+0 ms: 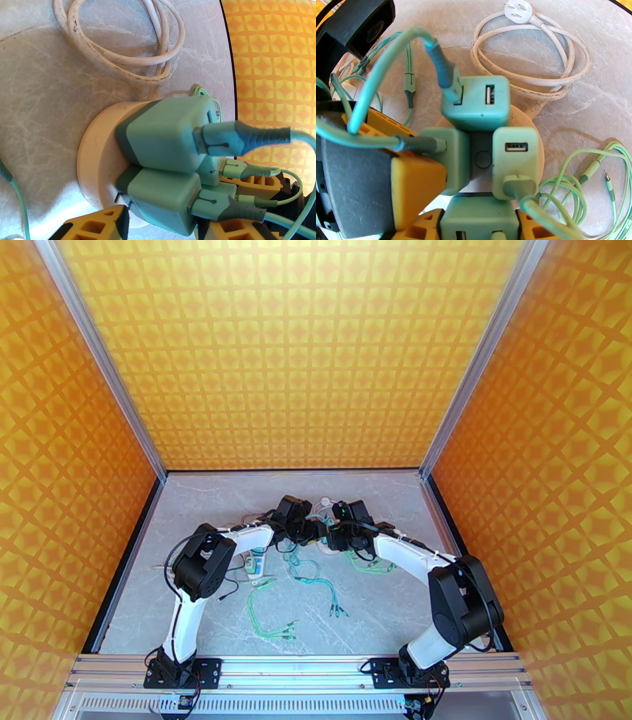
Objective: Pull the plug off the socket
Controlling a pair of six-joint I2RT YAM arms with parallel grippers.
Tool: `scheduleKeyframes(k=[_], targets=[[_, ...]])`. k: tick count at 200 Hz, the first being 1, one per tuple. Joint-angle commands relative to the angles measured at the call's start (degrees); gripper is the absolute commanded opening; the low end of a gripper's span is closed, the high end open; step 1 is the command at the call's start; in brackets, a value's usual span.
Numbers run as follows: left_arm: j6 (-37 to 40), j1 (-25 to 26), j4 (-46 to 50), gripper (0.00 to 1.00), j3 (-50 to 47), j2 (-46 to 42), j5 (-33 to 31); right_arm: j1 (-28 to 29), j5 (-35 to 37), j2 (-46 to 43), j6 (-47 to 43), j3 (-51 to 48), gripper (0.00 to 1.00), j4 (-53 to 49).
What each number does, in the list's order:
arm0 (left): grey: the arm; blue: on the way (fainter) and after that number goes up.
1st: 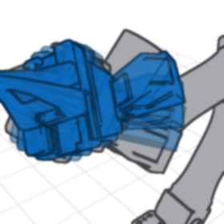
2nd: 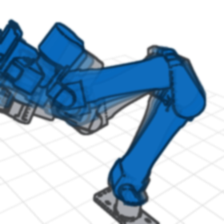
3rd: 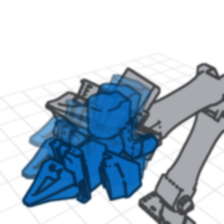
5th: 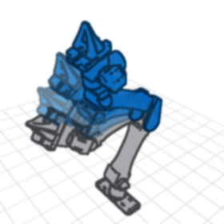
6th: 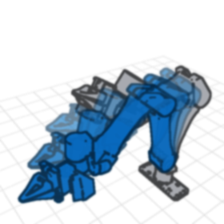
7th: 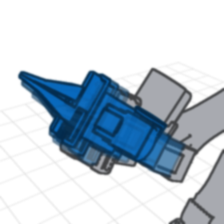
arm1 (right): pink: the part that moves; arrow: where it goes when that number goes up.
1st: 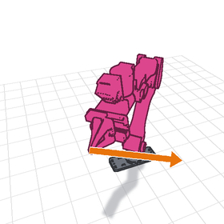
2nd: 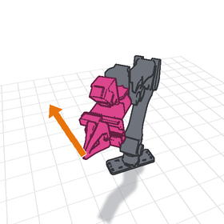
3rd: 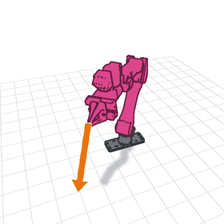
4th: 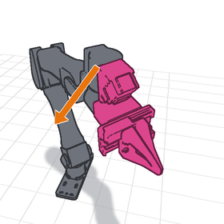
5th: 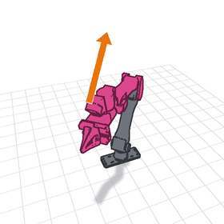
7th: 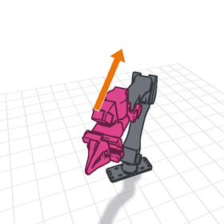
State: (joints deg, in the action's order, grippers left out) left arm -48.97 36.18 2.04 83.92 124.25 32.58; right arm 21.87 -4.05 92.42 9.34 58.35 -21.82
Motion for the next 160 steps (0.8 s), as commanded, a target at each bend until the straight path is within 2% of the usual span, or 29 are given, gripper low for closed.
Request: scheduleKeyframes(k=[1,93,143,160], targets=[[2.47,0.54,12.22,0.49,-1.74,5.13,-7.77,0.46,2.04,-4.16,0.33,2.52,0.25,0.70],[4.05,-1.18,14.63,0.51,1.01,2.64,-7.87,-1.02,13.28,-15.34,3.77,3.65,0.26,-9.95],[5.48,-1.43,16.44,0.52,2.81,-0.25,-7.80,-5.80,20.60,-17.63,5.35,6.73,0.28,-12.76],[6.26,-1.29,16.93,0.56,3.18,-1.48,-7.38,-8.22,22.85,-16.71,5.63,7.99,0.27,-13.30]])
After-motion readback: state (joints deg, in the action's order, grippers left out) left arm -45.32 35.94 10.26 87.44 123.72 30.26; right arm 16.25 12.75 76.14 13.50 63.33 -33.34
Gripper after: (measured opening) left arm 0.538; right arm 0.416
